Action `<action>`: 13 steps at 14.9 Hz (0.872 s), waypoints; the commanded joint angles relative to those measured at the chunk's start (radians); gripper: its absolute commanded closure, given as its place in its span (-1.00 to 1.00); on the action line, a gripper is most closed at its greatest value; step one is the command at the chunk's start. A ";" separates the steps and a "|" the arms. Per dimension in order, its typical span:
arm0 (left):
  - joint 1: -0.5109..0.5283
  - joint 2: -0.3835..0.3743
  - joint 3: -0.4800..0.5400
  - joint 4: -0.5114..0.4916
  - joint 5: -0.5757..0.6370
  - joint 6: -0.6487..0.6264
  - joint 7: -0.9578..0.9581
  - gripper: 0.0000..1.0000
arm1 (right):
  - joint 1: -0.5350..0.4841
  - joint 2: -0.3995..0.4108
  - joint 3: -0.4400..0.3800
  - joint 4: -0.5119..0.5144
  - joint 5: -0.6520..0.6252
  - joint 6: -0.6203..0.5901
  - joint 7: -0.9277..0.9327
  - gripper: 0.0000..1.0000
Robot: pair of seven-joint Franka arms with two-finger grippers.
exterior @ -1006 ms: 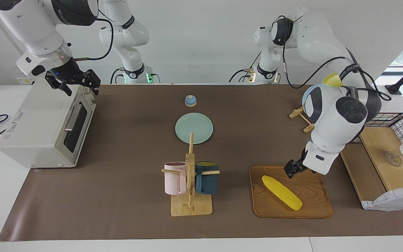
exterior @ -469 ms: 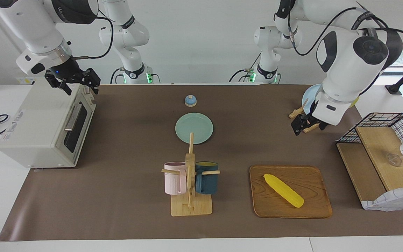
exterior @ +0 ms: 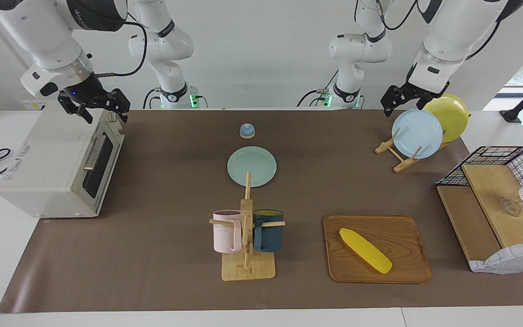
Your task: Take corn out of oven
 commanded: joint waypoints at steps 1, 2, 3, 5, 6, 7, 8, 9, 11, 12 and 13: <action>0.021 -0.065 -0.013 -0.123 -0.022 0.062 0.008 -1.00 | 0.003 -0.009 -0.005 -0.007 -0.004 0.002 0.011 -1.00; 0.022 -0.058 -0.015 -0.116 -0.039 0.090 0.009 -1.00 | 0.003 -0.009 -0.005 -0.007 -0.004 0.002 0.011 -1.00; 0.022 -0.049 -0.016 -0.107 -0.060 0.104 0.009 -1.00 | 0.003 -0.009 -0.005 -0.007 -0.004 0.002 0.011 -1.00; 0.047 -0.017 -0.030 -0.094 -0.091 0.122 0.002 -1.00 | 0.003 -0.009 -0.005 -0.007 -0.004 0.002 0.011 -1.00; 0.048 -0.007 -0.031 -0.085 -0.102 0.125 -0.001 -1.00 | 0.003 -0.009 -0.005 -0.007 -0.004 0.002 0.011 -1.00; 0.047 -0.001 -0.030 -0.070 -0.103 0.125 -0.002 -1.00 | 0.003 -0.009 -0.005 -0.007 -0.004 0.002 0.011 -1.00; 0.042 -0.001 -0.027 -0.068 -0.102 0.125 -0.002 -1.00 | 0.003 -0.009 -0.005 -0.007 -0.004 0.002 0.011 -1.00; 0.041 0.002 -0.025 -0.068 -0.099 0.121 -0.002 -1.00 | 0.003 -0.009 -0.005 -0.007 -0.004 0.002 0.011 -1.00; 0.045 0.025 -0.031 -0.068 -0.094 0.115 -0.001 -1.00 | 0.003 -0.009 -0.005 -0.007 -0.004 0.002 0.011 -1.00; 0.047 0.031 -0.033 -0.067 -0.094 0.112 -0.001 -1.00 | 0.003 -0.009 -0.005 -0.007 -0.004 0.002 0.011 -1.00; 0.048 0.037 -0.033 -0.056 -0.094 0.101 -0.001 -1.00 | 0.003 -0.009 -0.005 -0.007 -0.004 0.002 0.011 -1.00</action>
